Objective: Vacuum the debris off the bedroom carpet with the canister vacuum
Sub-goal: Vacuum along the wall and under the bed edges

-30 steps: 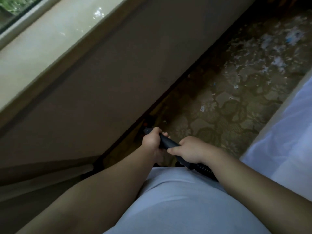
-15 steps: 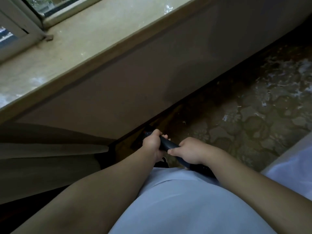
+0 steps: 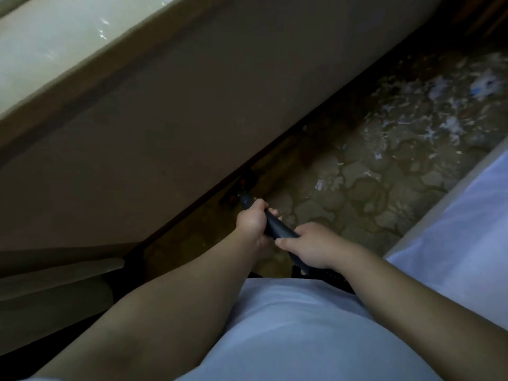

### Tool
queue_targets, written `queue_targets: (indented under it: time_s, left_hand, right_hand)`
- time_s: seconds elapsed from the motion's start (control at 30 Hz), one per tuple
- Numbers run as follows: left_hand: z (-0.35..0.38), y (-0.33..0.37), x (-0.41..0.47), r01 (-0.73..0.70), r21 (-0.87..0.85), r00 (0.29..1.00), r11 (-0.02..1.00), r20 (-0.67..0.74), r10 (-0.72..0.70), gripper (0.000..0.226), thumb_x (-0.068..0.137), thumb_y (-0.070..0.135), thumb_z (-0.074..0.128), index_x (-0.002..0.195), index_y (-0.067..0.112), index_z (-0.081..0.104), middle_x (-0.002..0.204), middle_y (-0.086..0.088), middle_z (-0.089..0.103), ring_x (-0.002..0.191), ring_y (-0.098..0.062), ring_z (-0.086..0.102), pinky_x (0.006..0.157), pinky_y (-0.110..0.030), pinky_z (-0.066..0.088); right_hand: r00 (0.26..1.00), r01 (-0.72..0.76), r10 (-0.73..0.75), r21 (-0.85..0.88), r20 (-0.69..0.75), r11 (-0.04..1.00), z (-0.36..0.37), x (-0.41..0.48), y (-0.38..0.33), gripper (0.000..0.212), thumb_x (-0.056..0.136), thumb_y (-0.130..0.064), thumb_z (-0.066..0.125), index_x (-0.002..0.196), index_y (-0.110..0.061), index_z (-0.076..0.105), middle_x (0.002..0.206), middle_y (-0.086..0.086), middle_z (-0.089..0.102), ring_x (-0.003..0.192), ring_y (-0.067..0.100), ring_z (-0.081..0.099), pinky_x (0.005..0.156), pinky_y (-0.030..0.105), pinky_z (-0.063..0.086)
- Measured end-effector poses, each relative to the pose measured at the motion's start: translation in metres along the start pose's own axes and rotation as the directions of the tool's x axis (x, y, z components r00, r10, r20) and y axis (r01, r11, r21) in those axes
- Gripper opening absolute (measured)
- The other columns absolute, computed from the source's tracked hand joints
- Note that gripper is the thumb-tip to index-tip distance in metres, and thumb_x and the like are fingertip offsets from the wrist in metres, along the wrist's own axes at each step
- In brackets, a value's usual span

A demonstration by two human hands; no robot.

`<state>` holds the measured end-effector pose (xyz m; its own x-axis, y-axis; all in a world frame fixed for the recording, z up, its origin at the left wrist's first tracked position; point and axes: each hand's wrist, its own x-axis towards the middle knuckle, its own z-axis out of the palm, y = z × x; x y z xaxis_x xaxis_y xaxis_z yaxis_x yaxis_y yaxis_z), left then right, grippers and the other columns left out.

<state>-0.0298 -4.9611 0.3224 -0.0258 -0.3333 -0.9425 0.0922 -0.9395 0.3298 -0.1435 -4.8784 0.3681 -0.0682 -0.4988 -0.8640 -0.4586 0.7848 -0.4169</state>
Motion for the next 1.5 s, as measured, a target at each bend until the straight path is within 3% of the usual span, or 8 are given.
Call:
queue_targets:
  time_s: [0.27,0.63,0.8,0.93,1.17,1.27,1.37,1.5]
  left_hand:
    - [0.15,-0.073,-0.027,0.126,0.117,0.988,0.985,0.077,-0.136,0.016,0.1,0.022,0.056,0.105,0.007,0.058,0.081,-0.007,0.061,0.075,-0.021,0.062,0.064,-0.035,0.053]
    - [0.233,-0.142,-0.029,0.143,0.424,0.969,0.894,0.122,-0.213,0.016,0.097,0.019,0.058,0.1,0.004,0.06,0.076,-0.007,0.063,0.068,-0.019,0.061,0.068,-0.034,0.054]
    - [0.255,-0.119,-0.023,0.022,0.498,0.972,0.867,0.192,-0.135,0.011,0.098,0.016,0.057,0.101,0.006,0.056,0.082,-0.012,0.063,0.073,-0.024,0.061,0.067,-0.035,0.054]
    - [0.271,-0.082,-0.012,-0.073,0.52,0.978,0.851,0.204,-0.04,0.027,0.095,0.017,0.058,0.117,0.001,0.058,0.074,-0.01,0.063,0.064,-0.024,0.061,0.062,-0.035,0.055]
    - [0.297,0.002,0.017,-0.221,0.652,0.97,0.725,0.221,0.097,0.009,0.092,0.013,0.059,0.096,0.004,0.058,0.078,-0.013,0.065,0.064,-0.026,0.064,0.063,-0.037,0.058]
    - [0.3,0.033,0.031,-0.228,0.7,0.968,0.677,0.236,0.082,0.008,0.092,0.012,0.059,0.088,0.006,0.057,0.081,-0.013,0.065,0.07,-0.028,0.064,0.075,-0.042,0.059]
    - [0.3,0.057,0.041,-0.219,0.713,0.966,0.666,0.256,0.044,0.011,0.095,0.01,0.055,0.084,0.006,0.055,0.072,-0.011,0.061,0.061,-0.024,0.059,0.065,-0.034,0.055]
    - [0.301,0.064,0.045,-0.181,0.775,0.968,0.606,0.25,-0.031,0.013,0.095,0.017,0.057,0.097,0.004,0.062,0.072,-0.01,0.065,0.061,-0.024,0.063,0.057,-0.033,0.055]
  right_hand:
    - [0.991,-0.129,0.132,0.128,-0.012,0.983,-0.113,-0.054,0.109,0.047,0.091,-0.057,0.071,0.092,-0.01,0.072,0.081,0.011,0.077,0.072,0.028,0.076,0.077,0.041,0.061]
    - [0.968,-0.206,0.244,0.356,-0.063,0.911,-0.137,-0.096,0.196,0.048,0.094,-0.055,0.066,0.088,-0.008,0.069,0.083,0.014,0.075,0.074,0.028,0.073,0.07,0.035,0.053]
    - [0.967,-0.145,0.224,0.468,-0.118,0.872,-0.143,-0.081,0.194,0.051,0.093,-0.059,0.066,0.092,-0.009,0.072,0.089,0.014,0.077,0.08,0.032,0.076,0.083,0.046,0.062]
    - [0.966,-0.093,0.199,0.498,-0.163,0.862,-0.153,-0.05,0.174,0.049,0.094,-0.061,0.064,0.095,-0.012,0.071,0.09,0.012,0.077,0.081,0.032,0.076,0.089,0.052,0.062]
    - [0.949,-0.036,0.2,0.547,-0.243,0.836,-0.175,0.012,0.119,0.049,0.099,-0.063,0.056,0.095,-0.015,0.067,0.093,0.009,0.072,0.083,0.028,0.07,0.07,0.037,0.052]
    - [0.943,-0.025,0.216,0.592,-0.254,0.806,-0.179,0.032,0.094,0.047,0.1,-0.061,0.057,0.09,-0.015,0.063,0.087,0.009,0.068,0.076,0.025,0.068,0.064,0.036,0.051]
    - [0.938,-0.044,0.241,0.602,-0.25,0.797,-0.184,0.042,0.072,0.044,0.102,-0.059,0.056,0.087,-0.017,0.059,0.08,0.005,0.063,0.069,0.021,0.063,0.058,0.032,0.042]
    - [0.925,-0.085,0.308,0.668,-0.223,0.739,-0.18,0.034,0.053,0.049,0.098,-0.064,0.057,0.098,-0.016,0.066,0.091,0.009,0.073,0.081,0.027,0.074,0.078,0.042,0.061]
